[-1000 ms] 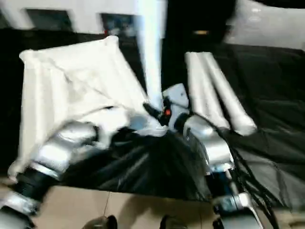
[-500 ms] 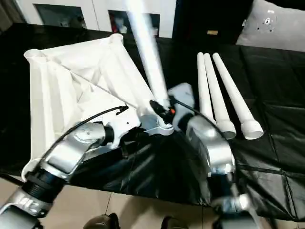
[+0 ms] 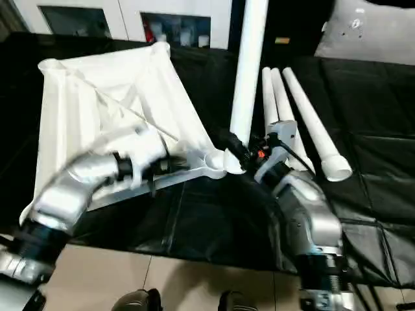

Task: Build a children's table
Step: Insert table leg to table base

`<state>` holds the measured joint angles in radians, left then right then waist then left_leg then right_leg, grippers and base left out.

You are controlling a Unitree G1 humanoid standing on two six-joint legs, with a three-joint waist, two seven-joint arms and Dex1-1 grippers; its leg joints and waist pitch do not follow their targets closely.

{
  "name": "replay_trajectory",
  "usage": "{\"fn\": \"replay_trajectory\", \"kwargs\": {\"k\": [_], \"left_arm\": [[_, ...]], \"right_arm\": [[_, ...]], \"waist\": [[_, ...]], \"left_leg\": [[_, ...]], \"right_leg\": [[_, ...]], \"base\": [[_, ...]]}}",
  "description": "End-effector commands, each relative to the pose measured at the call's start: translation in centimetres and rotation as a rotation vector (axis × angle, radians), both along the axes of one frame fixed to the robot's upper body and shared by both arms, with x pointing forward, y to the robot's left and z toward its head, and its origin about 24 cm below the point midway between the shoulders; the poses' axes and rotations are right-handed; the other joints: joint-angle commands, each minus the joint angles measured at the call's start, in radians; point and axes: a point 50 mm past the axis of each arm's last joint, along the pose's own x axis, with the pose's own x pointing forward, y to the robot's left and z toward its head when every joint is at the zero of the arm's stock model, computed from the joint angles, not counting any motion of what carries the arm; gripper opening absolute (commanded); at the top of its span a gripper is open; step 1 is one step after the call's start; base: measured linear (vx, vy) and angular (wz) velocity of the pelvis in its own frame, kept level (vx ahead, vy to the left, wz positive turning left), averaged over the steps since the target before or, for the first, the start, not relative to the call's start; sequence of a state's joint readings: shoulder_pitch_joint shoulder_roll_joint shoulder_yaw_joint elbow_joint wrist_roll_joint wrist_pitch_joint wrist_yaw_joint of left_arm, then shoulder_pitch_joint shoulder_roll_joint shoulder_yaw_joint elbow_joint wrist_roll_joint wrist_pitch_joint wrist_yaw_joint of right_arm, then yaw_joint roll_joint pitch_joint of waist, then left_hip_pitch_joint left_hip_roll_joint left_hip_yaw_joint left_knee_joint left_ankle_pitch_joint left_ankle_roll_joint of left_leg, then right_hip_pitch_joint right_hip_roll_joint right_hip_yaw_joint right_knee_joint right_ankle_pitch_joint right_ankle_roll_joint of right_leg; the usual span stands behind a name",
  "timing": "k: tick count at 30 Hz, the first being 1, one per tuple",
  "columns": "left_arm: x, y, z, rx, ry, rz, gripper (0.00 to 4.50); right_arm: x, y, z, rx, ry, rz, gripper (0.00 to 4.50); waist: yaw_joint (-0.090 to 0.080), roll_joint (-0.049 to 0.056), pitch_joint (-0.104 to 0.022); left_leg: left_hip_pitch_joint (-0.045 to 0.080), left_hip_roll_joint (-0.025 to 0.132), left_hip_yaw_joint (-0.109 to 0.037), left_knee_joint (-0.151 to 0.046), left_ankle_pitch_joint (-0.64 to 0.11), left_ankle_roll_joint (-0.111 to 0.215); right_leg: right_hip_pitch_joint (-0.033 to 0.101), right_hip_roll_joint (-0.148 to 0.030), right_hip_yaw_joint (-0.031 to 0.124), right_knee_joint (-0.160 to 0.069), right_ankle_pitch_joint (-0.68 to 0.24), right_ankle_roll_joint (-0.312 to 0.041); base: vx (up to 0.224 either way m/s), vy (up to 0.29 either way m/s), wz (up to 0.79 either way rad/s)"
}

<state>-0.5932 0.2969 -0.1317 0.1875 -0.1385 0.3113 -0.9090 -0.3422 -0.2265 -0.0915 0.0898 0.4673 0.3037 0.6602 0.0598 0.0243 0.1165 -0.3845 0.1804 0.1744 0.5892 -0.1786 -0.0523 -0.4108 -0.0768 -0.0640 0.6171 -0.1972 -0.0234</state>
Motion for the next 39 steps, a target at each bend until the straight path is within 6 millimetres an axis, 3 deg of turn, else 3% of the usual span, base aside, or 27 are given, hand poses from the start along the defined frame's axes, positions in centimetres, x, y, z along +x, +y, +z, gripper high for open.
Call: {"fn": "replay_trajectory", "kwargs": {"k": [1,3,6,10,17,19,22,29,32,34,35,39], "left_arm": [[0.8,0.1,2.0,-0.167,0.03,0.029,1.54],[1.0,-0.5,3.1,-0.26,0.049,0.013,1.74],[0.7,-2.2,4.3,-0.41,0.119,-0.059,1.89],[0.4,-3.6,4.6,-0.473,0.178,-0.1,2.21],[0.4,-4.7,4.4,-0.519,0.233,-0.098,2.74],[-0.5,-5.0,5.3,-0.603,0.248,-0.193,2.9],[-1.1,-5.1,5.1,-0.571,0.239,-0.239,3.05],[-1.1,-5.1,4.7,-0.54,0.222,-0.221,3.07],[-0.9,-5.1,4.7,-0.539,0.223,-0.203,2.79],[0.1,-4.9,4.5,-0.517,0.183,-0.11,2.62],[0.1,-4.9,4.5,-0.517,0.183,-0.11,2.52],[0.7,-4.5,4.7,-0.558,0.177,-0.051,2.19]], "right_arm": [[-0.4,0.6,0.7,0.006,-0.016,0.078,1.89],[-0.7,1.0,0.9,0.008,-0.016,0.117,1.89],[-1.0,2.1,1.1,0.0,-0.025,0.173,1.89],[-1.2,3.0,1.4,0.007,-0.04,0.208,1.89],[-1.4,3.8,1.4,0.001,-0.033,0.223,1.89],[-1.2,3.6,0.9,-0.017,-0.01,0.206,1.89],[-1.3,3.5,0.8,-0.038,-0.003,0.216,1.89],[-1.4,3.4,0.4,-0.076,0.008,0.219,1.89],[-1.4,3.4,0.4,-0.077,0.008,0.219,1.89],[-1.4,3.4,0.4,-0.092,0.006,0.229,1.89],[-1.4,3.4,0.4,-0.092,0.006,0.229,1.89],[-1.2,3.3,0.6,-0.105,0.001,0.228,1.89]], "waist": [[0.007,-0.007,-0.101],[0.013,-0.004,-0.104],[0.022,-0.008,-0.111],[0.034,-0.01,-0.116],[0.038,-0.007,-0.119],[0.038,-0.008,-0.119],[0.038,-0.009,-0.121],[0.037,-0.008,-0.123],[0.036,-0.01,-0.122],[0.034,-0.018,-0.122],[0.035,-0.014,-0.122],[0.036,-0.017,-0.123]], "left_leg": [[0.017,0.044,-0.007,-0.059,-0.117,0.051],[0.015,0.044,-0.009,-0.056,-0.106,0.054],[0.012,0.042,-0.008,-0.048,-0.062,0.076],[0.009,0.038,-0.007,-0.043,-0.038,0.103],[0.009,0.038,-0.01,-0.042,-0.063,0.081],[0.007,0.037,-0.011,-0.042,-0.067,0.077],[0.008,0.038,-0.011,-0.042,-0.066,0.081],[0.008,0.037,-0.011,-0.041,-0.074,0.069],[0.009,0.037,-0.011,-0.042,-0.088,0.065],[0.009,0.037,-0.011,-0.042,-0.088,0.066],[0.009,0.036,-0.011,-0.041,-0.089,0.067],[0.007,0.036,-0.011,-0.04,-0.082,0.064]], "right_leg": [[0.07,-0.068,0.049,-0.062,-0.081,-0.276],[0.07,-0.07,0.048,-0.062,-0.075,-0.278],[0.072,-0.07,0.047,-0.054,-0.021,-0.282],[0.072,-0.067,0.047,-0.053,0.004,-0.273],[0.072,-0.066,0.044,-0.058,-0.049,-0.247],[0.073,-0.066,0.044,-0.058,-0.054,-0.246],[0.072,-0.063,0.044,-0.057,-0.043,-0.245],[0.072,-0.063,0.044,-0.06,-0.081,-0.218],[0.071,-0.062,0.044,-0.062,-0.092,-0.219],[0.073,-0.061,0.044,-0.063,-0.096,-0.21],[0.071,-0.061,0.044,-0.064,-0.1,-0.208],[0.072,-0.063,0.045,-0.062,-0.106,-0.204]], "base": [[0.0,0.0,0.0],[0.0,0.0,0.0],[0.0,0.0,0.0],[0.0,0.0,0.0],[0.0,0.0,0.0],[0.0,0.0,0.0],[0.0,0.0,0.0],[0.0,0.0,0.0],[0.0,0.0,0.0],[0.0,0.0,0.0],[0.0,0.0,0.0],[0.0,0.0,0.0]]}}
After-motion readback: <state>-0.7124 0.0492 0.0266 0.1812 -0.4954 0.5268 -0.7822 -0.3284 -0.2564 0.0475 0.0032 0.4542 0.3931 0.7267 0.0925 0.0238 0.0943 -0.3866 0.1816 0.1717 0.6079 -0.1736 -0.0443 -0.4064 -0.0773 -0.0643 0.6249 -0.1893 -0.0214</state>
